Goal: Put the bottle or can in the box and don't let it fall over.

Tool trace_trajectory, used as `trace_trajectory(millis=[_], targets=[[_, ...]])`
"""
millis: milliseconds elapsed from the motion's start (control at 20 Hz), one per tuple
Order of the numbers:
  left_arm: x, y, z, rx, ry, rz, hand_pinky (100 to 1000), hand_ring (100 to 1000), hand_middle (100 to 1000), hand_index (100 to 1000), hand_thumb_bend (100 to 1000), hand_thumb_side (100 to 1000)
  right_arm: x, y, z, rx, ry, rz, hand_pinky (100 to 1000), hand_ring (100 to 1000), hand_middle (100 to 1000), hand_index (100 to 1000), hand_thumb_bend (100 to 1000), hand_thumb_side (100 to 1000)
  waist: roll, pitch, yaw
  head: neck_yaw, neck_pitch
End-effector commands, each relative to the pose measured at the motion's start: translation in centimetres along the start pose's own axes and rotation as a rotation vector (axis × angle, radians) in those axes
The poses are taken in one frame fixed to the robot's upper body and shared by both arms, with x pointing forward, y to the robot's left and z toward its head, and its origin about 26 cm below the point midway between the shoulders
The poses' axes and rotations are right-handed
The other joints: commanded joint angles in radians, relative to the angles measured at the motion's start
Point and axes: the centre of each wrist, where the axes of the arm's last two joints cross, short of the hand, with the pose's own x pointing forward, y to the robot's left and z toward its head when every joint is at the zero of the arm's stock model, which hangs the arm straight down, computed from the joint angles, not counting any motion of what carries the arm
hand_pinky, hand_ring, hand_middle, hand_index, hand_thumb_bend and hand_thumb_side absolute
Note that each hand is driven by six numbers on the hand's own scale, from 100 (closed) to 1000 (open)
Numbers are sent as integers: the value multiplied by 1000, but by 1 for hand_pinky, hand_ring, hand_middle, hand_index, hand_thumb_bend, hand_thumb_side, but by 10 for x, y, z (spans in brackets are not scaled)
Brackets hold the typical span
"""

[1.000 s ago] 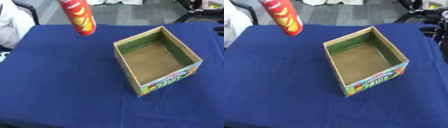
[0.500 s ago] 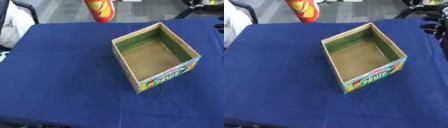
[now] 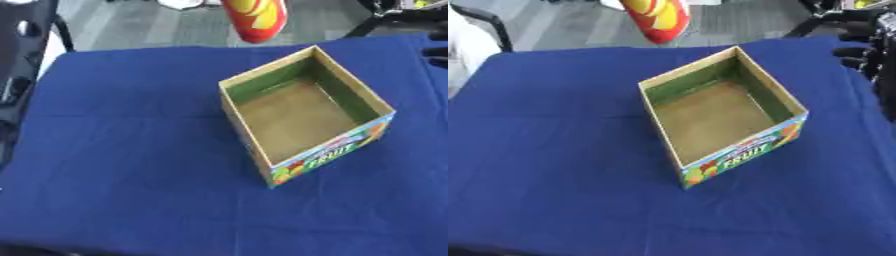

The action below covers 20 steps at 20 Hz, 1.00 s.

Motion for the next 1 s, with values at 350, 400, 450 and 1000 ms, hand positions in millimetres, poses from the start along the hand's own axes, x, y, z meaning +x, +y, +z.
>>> trace_trajectory(millis=[350,400,450,1000], targets=[[4,-26,-10,-49,-17,36,436,592,374,407,100,329,15,4,-7,5,-50,7,878,764,772,809,100,944,-5,-4,-30,18,-29],[1,-32,-11,-58,-10,37,436,592,375,407,100,333,15,4,-7,4,-53,6,878,764,773,809,100,943,-5,-3,-33,19,-29],[-1,-37,-11,-67,-2,37,437,593,380,410,100,338,16,5,-8,3,-55,6,878,765,774,809,100,941,-5,-2,-35,18,-30],[-28,-82,-13,-145,83,50,489,650,497,502,100,255,19,7,-10,-17,-63,1,880,771,782,812,100,941,-6,10,-46,15,-31]])
